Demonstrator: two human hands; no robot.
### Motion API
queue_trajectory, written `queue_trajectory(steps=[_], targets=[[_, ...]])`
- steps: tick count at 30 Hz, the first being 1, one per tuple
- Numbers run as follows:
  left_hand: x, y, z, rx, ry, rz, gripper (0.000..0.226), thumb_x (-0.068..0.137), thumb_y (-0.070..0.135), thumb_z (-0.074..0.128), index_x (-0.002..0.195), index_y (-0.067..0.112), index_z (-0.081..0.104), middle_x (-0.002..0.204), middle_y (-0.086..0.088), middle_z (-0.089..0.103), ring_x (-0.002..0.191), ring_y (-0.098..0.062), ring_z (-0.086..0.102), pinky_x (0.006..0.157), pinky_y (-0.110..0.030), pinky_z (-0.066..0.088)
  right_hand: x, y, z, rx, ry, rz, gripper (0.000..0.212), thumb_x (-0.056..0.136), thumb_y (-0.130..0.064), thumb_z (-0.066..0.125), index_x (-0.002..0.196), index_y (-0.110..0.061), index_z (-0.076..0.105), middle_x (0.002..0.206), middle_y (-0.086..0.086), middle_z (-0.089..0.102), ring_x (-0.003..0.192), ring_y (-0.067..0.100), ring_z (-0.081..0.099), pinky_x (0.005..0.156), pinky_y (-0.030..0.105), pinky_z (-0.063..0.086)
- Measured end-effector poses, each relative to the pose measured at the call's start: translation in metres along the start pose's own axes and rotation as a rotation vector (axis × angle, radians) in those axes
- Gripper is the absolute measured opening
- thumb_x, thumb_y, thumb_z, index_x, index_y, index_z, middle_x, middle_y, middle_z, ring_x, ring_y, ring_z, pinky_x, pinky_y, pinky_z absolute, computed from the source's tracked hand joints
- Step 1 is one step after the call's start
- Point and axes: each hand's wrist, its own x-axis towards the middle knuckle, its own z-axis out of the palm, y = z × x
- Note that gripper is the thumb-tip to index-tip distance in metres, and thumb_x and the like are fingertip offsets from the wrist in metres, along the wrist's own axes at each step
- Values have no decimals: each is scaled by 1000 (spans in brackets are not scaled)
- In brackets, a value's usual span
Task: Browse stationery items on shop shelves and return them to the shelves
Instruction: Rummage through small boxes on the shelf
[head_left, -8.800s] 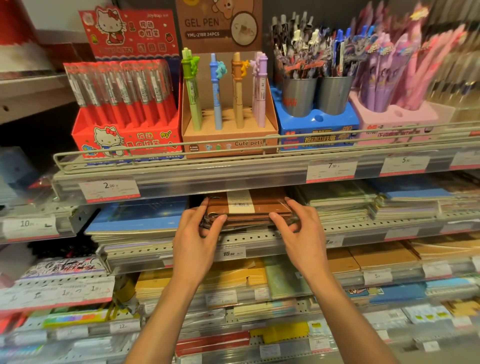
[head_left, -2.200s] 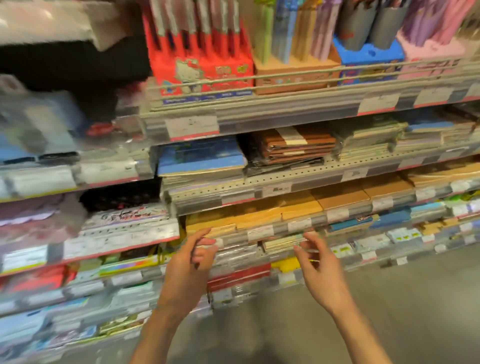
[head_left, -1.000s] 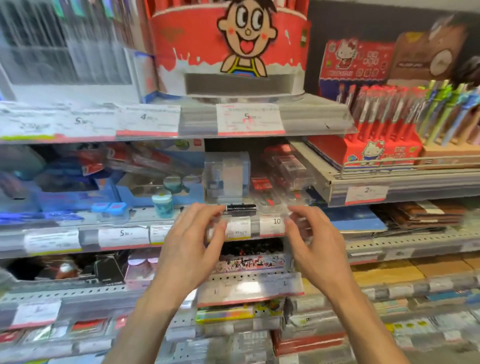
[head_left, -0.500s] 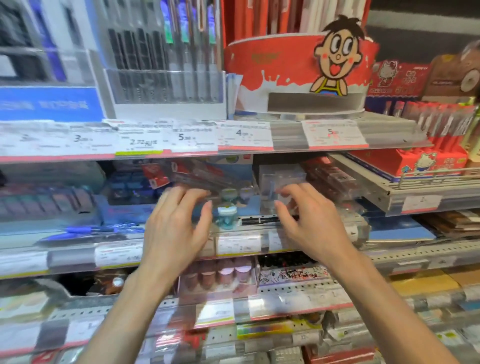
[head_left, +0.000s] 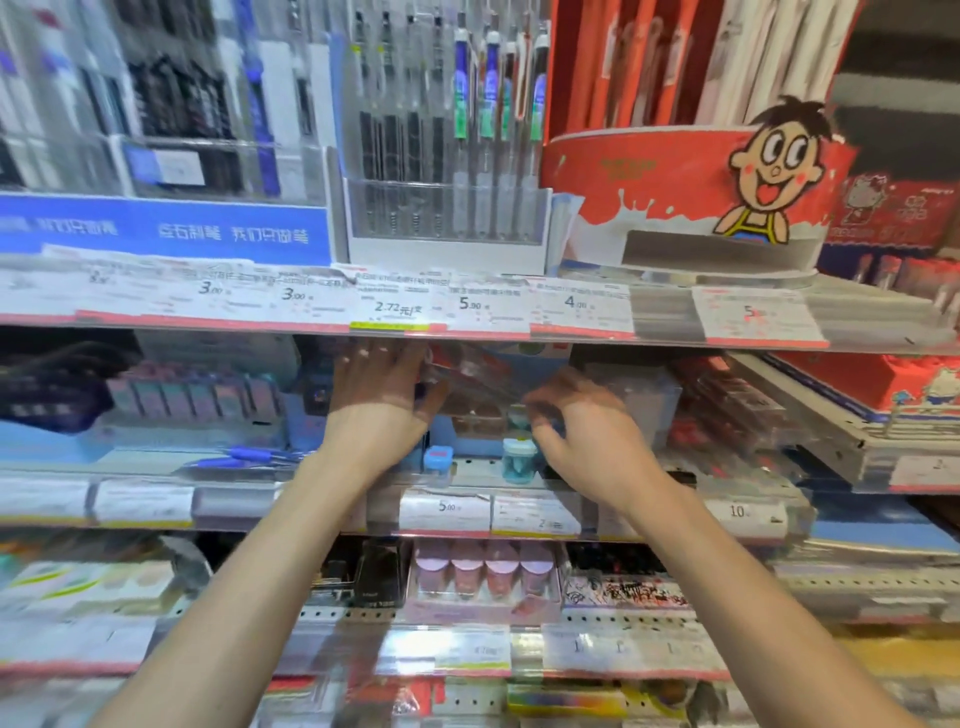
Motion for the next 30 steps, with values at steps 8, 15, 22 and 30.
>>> queue_trajectory(steps=[8,15,22,30], targets=[[7,7,8,8,-71,34,33,89,44,62,117,27,68,123,-6,64,123,-35,49,110,-54,28,-10,2,4,11,28,11,27,95,-23,53,117,-23,69,121,-4,63,119,21,52,102,31,41],[-4,5,4,-121,113,124,16,74,15,80,89,18,74,102,-6,70,94,-37,61,91,-53,46,-11,1,3,41,27,32,26,96,-23,53,115,-20,70,119,-3,64,118,21,52,101,31,41],[-11,8,-11,-223,186,114,13,79,18,76,92,21,75,100,3,71,99,-27,58,86,-38,45,-8,-2,1,79,11,55,26,96,-24,54,117,-25,69,123,-4,62,121,19,50,102,31,41],[-18,7,-13,-277,228,-22,12,85,24,71,94,16,73,91,-6,70,93,-33,59,77,-39,51,3,-11,-8,13,-95,51,37,99,-20,46,128,-34,63,160,-4,28,148,25,15,121,37,16]])
